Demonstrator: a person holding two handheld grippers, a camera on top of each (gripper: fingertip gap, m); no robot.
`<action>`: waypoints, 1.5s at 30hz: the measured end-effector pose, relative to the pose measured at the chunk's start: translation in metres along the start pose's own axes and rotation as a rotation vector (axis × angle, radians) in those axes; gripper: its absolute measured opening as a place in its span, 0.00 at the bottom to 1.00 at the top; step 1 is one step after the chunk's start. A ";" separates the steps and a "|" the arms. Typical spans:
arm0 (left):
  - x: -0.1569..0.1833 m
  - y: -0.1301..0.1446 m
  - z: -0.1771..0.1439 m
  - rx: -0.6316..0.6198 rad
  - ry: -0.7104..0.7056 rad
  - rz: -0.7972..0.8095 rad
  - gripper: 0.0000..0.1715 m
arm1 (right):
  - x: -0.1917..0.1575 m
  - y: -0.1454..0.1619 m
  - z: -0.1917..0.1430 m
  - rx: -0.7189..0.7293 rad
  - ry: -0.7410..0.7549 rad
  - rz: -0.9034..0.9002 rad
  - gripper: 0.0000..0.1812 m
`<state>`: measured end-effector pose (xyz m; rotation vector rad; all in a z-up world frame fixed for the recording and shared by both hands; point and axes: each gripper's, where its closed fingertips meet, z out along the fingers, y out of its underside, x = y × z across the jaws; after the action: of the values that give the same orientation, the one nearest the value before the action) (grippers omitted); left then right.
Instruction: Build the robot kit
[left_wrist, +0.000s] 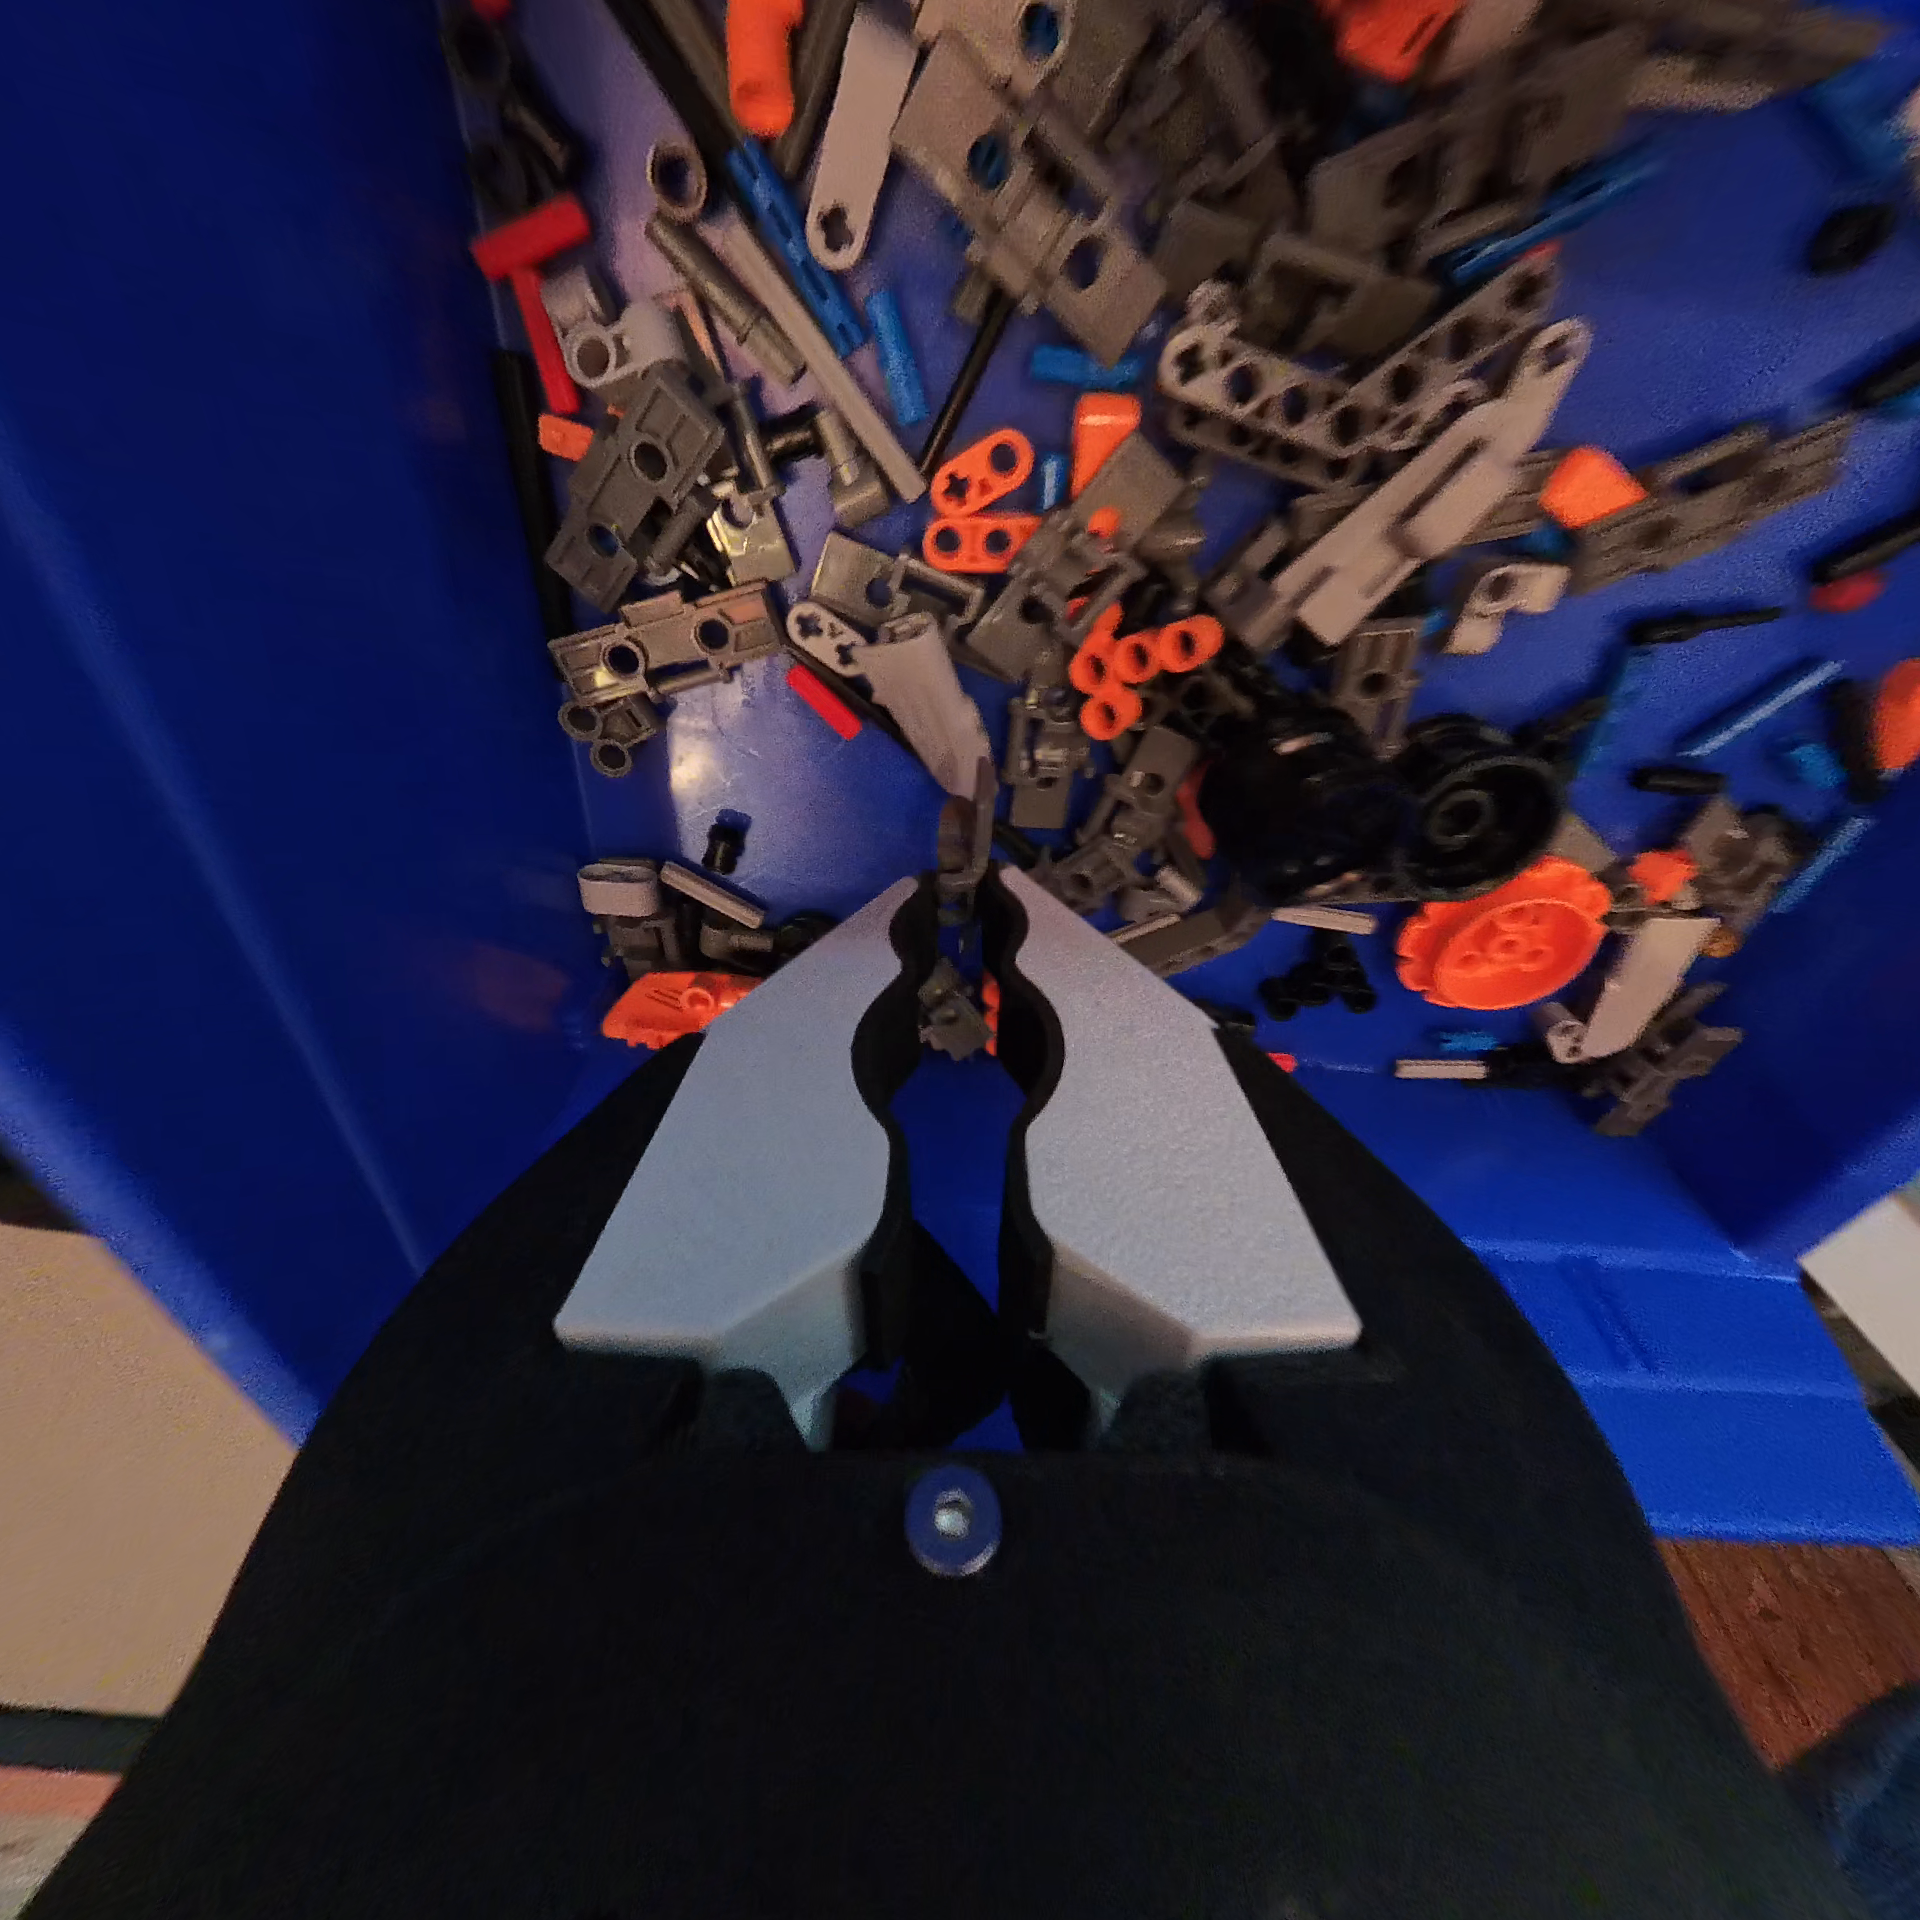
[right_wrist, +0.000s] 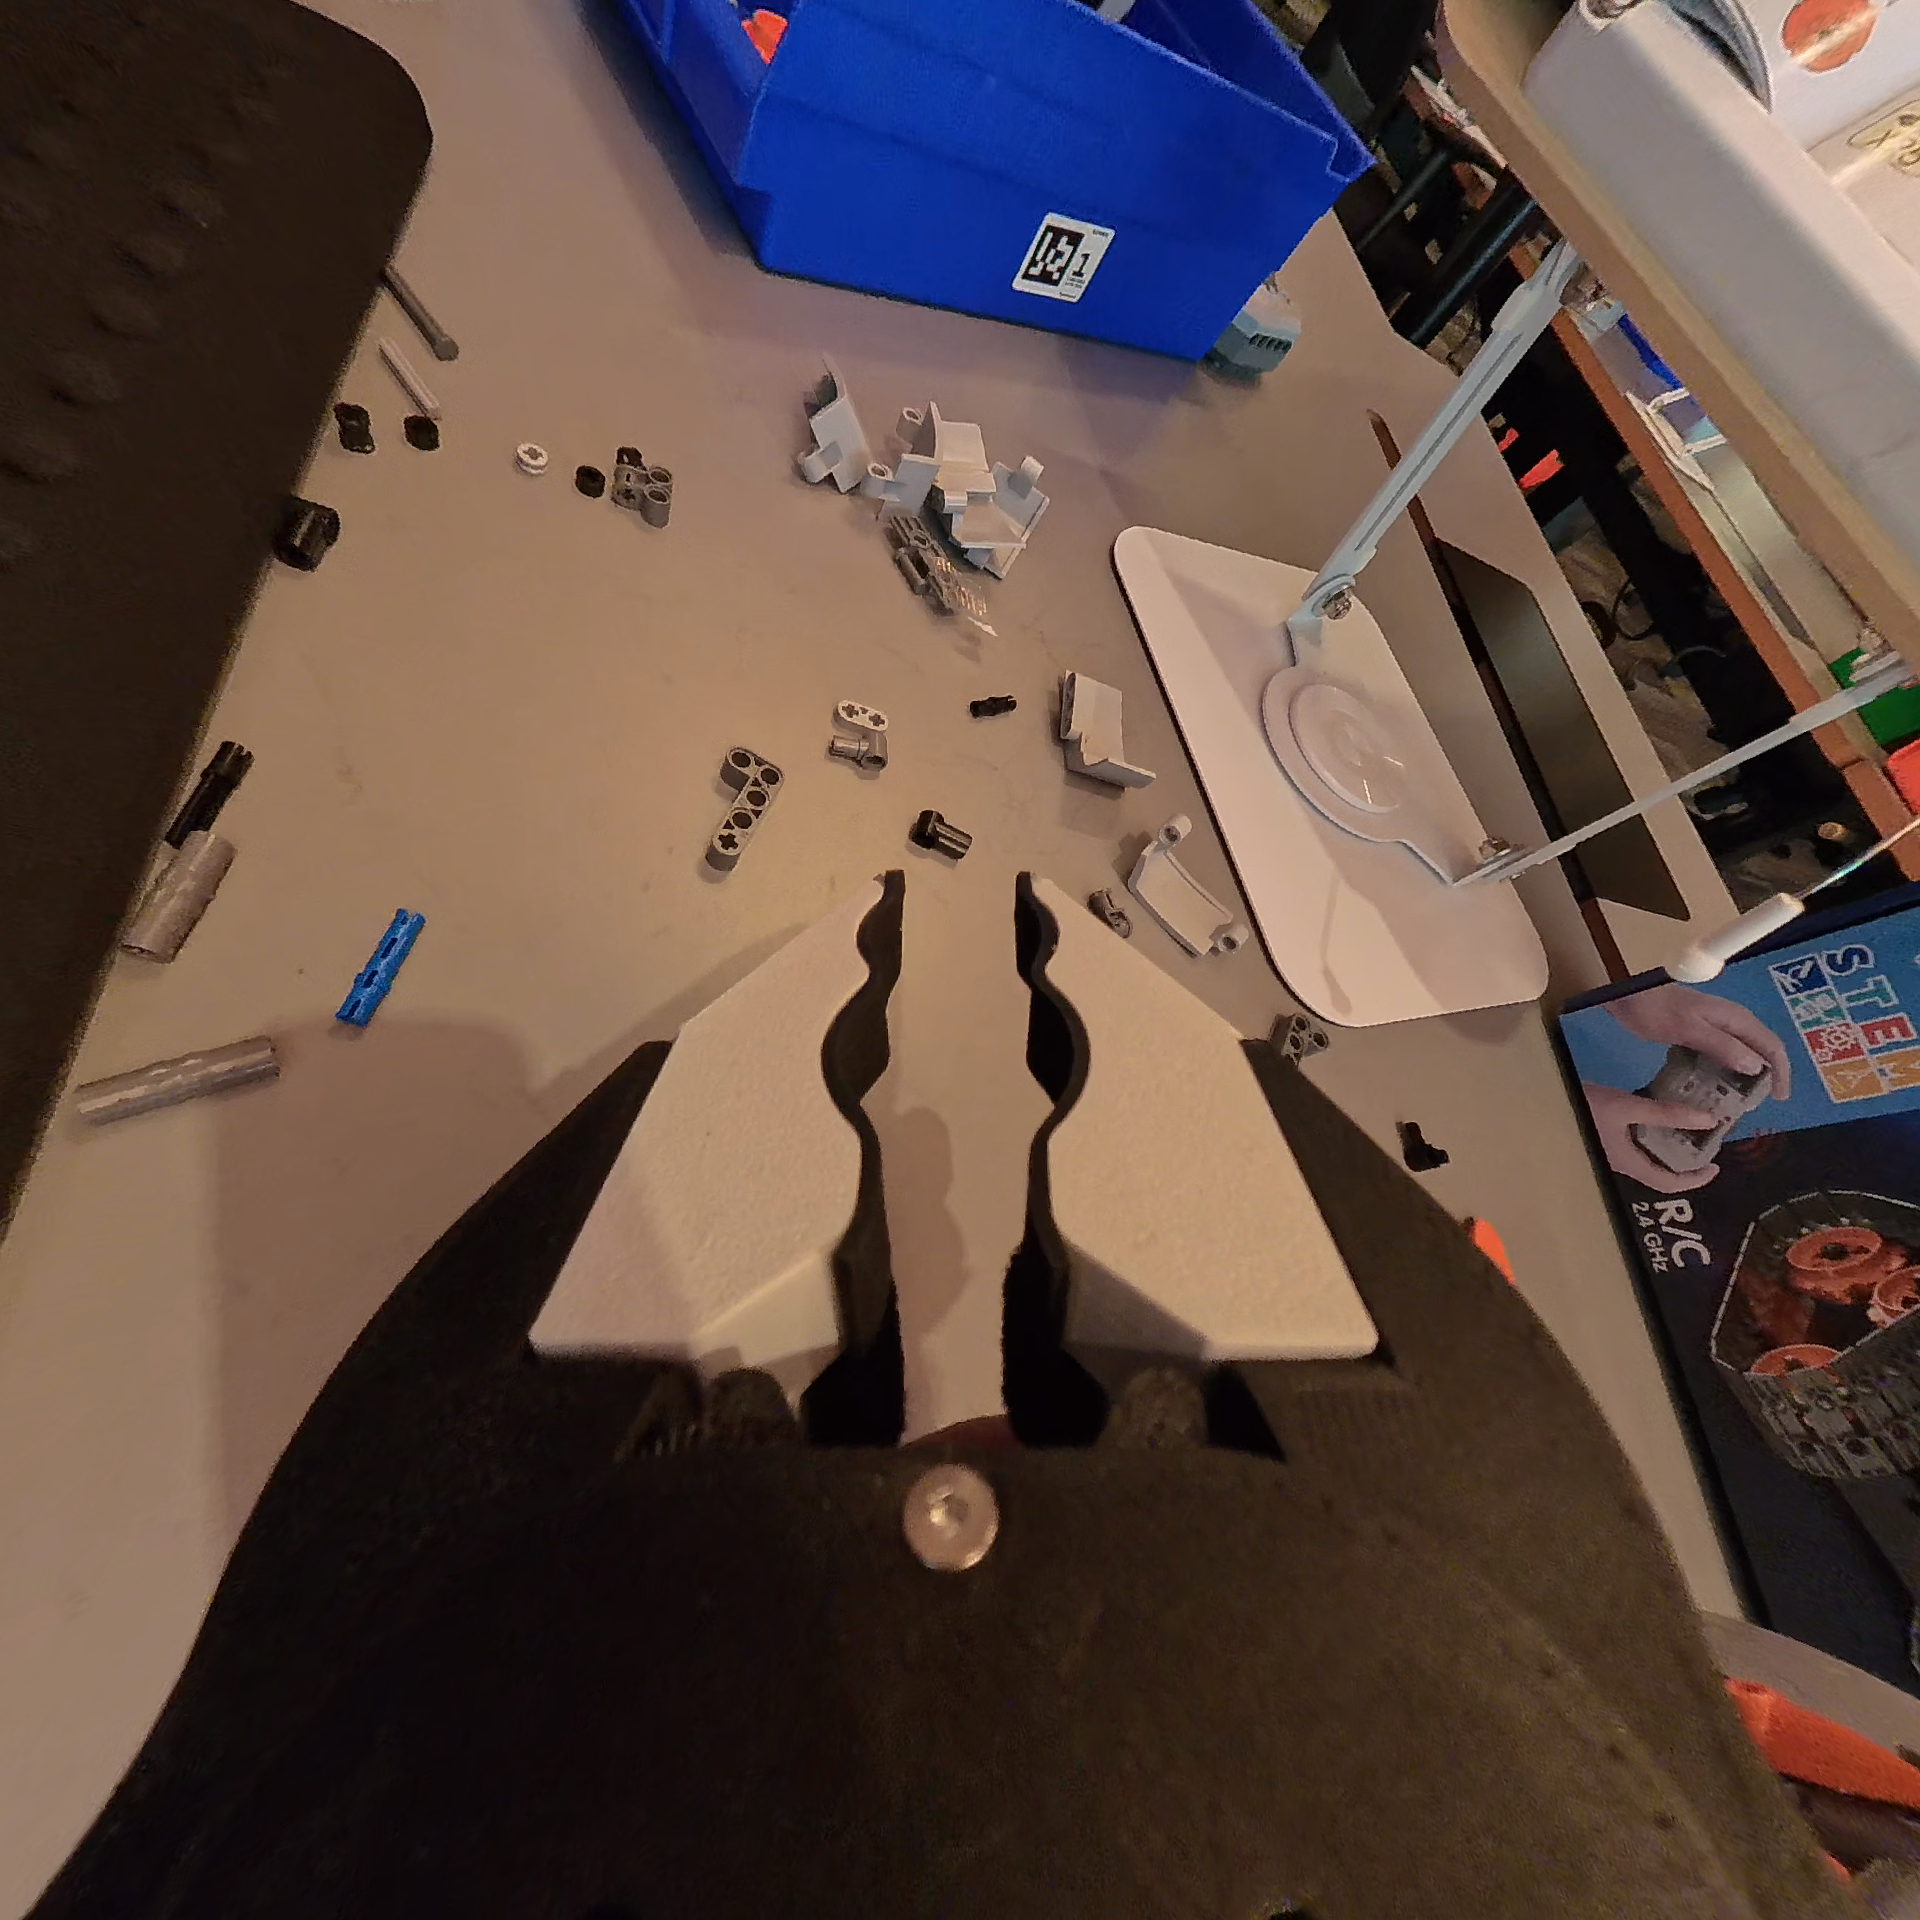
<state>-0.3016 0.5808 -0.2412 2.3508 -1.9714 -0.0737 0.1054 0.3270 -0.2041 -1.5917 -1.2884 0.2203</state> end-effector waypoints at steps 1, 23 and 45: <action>0.003 -0.003 -0.009 0.028 -0.014 0.002 0.04 | 0.000 -0.001 0.000 0.003 0.001 -0.001 0.10; 0.305 -0.253 -0.005 0.350 -0.033 0.764 0.23 | 0.004 -0.013 -0.011 0.047 0.003 0.037 0.11; -0.015 -0.048 -0.027 0.212 -0.300 0.010 0.38 | 0.003 -0.009 -0.010 0.055 -0.013 0.072 0.11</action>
<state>-0.2549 0.6041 -0.2190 2.5922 -2.2239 -0.2413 0.1076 0.3221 -0.1911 -1.5934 -1.2260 0.3090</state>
